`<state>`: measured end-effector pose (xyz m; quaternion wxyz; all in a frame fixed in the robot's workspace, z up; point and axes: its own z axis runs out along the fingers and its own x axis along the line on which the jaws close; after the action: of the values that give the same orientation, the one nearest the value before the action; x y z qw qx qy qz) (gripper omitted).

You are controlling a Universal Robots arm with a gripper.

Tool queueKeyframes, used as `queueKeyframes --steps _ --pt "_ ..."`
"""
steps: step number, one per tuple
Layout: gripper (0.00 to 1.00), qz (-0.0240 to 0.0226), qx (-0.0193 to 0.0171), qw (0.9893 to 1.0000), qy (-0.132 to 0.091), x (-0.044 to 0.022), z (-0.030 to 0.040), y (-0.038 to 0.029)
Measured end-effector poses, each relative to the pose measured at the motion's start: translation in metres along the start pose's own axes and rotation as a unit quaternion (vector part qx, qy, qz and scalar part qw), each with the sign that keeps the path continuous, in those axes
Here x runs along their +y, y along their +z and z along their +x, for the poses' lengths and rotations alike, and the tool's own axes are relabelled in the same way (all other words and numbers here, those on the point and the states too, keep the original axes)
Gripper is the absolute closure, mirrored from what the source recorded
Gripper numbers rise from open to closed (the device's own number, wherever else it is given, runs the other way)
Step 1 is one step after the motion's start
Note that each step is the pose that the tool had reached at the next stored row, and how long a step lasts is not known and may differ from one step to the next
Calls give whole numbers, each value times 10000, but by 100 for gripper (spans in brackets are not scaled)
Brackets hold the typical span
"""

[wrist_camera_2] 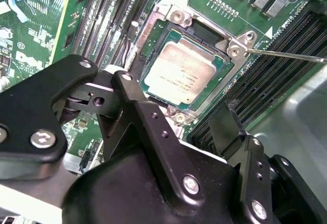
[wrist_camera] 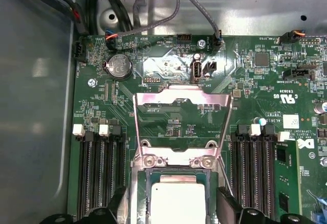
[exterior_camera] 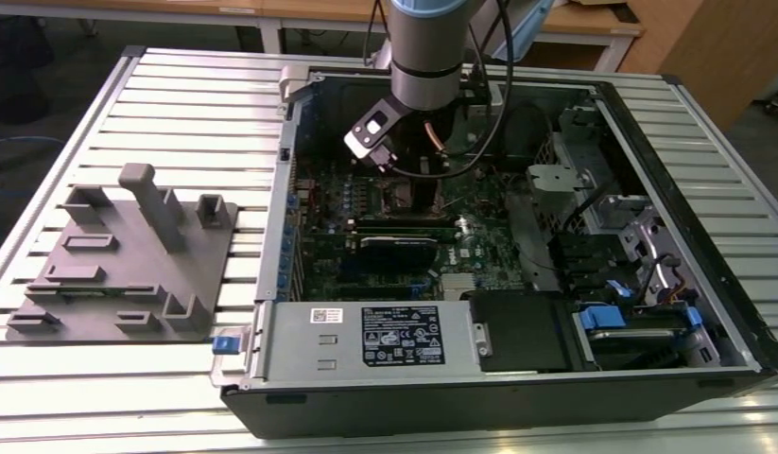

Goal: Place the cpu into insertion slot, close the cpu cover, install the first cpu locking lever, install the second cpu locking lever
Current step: 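Place the cpu into insertion slot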

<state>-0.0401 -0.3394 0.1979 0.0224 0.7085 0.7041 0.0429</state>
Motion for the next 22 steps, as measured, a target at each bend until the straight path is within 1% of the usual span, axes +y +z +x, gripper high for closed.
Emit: queueKeyframes --steps 5,6,12,13,16,20,22 --pt "24 0 0 10000 0 0 0 0" --pt "31 0 0 10000 0 0 0 0" --pt "32 0 1 10000 0 0 0 0" --pt "39 0 1 10000 0 0 0 0" --pt "39 0 2 10000 0 0 0 -1" --pt "39 0 1 10000 0 5 1 -54" --pt "39 0 6 10000 0 6 2 -58"
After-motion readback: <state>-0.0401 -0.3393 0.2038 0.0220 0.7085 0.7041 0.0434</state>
